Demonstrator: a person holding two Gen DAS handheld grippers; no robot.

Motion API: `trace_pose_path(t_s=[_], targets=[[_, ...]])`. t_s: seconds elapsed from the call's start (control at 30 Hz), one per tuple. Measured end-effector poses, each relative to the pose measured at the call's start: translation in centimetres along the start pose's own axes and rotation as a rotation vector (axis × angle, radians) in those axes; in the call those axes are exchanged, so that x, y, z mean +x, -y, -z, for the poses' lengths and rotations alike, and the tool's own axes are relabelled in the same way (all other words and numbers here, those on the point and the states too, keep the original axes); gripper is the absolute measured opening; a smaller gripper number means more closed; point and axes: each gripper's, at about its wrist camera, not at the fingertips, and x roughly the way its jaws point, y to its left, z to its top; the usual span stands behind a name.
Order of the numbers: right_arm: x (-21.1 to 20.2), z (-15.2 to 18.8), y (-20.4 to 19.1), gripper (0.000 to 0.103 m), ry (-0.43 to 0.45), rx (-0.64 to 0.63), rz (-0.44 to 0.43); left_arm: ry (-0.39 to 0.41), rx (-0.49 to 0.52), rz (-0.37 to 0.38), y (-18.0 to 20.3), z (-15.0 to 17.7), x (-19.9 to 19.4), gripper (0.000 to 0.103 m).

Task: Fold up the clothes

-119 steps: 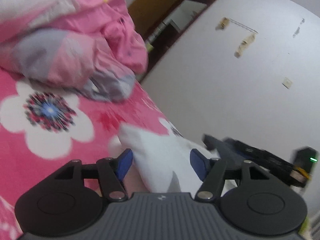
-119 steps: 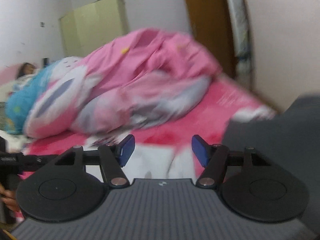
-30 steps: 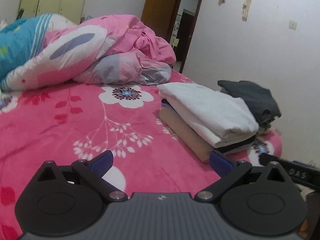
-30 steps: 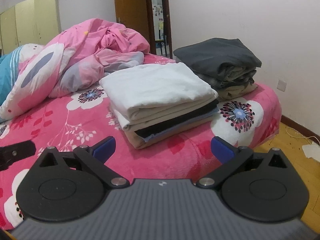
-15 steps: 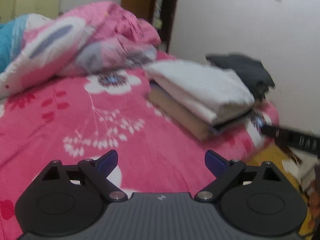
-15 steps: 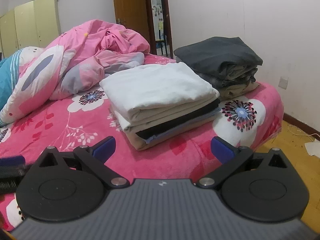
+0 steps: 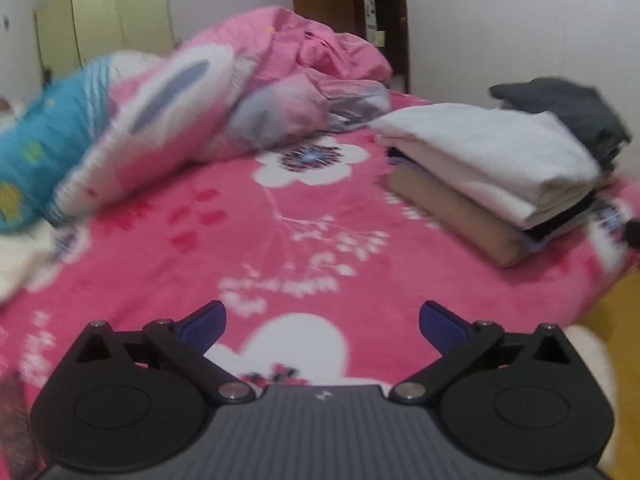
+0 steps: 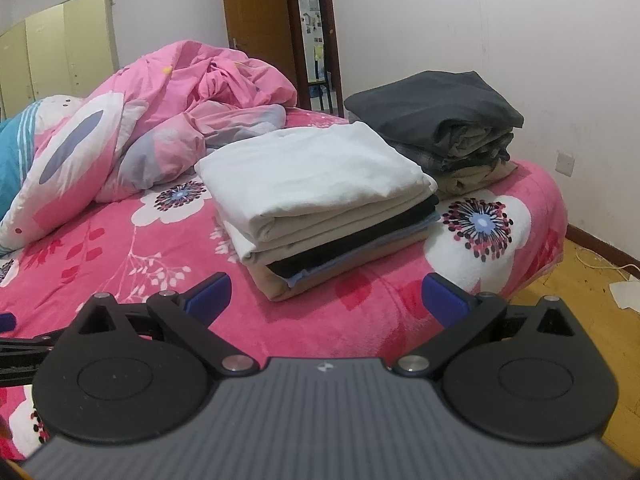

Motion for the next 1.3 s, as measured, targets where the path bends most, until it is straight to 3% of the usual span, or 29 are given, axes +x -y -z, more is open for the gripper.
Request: trace_pose_path(t_s=[0.17, 0.37, 0.47, 0.63, 0.7, 0.9, 1.0, 1.17, 1.3], targets=[[-0.2, 0.2, -0.7, 0.102, 0.021, -0.014, 0.028, -0.013, -0.099, 0.115, -1.5, -0.7, 0.1, 0.103], [-0.8, 0.2, -1.4, 0.102, 0.028, -0.067, -0.026, -0.015, -0.148, 0.246, -1.4, -0.7, -0.2, 0.103], [-0.8, 0.4, -1.9, 0.102, 0.04, -0.092, -0.008, -0.027, -0.158, 0.236, -1.1, -0.6, -0.1, 0.101], [-0.9, 0.5, -1.8, 0.102, 0.042, -0.072, -0.014, 0.044, -0.088, 0.102, -0.2, -0.8, -1.0, 0.102], [-0.7, 0.5, -1.7, 0.102, 0.029, -0.057, -0.007, 0.048, -0.092, 0.081, -0.1, -1.2, -1.2, 0.103], [-0.4, 0.8, -1.2, 0.102, -0.005, -0.025, -0.002, 0.05, -0.053, 0.065, 0.7, -2.0, -1.6, 0.103], [-0.4, 0.7, -1.5, 0.102, -0.013, -0.063, 0.032, 0.078, -0.016, 0.033, 1.5, -2.1, -1.9, 0.103], [0.3, 0.2, -2.4, 0.102, -0.058, -0.163, 0.073, 0.096, -0.019, 0.047, 1.8, -2.6, -2.2, 0.103], [0.5, -0.2, -1.4, 0.102, -0.076, -0.084, -0.039, 0.095, -0.052, 0.085, 1.8, -2.9, -2.2, 0.103]])
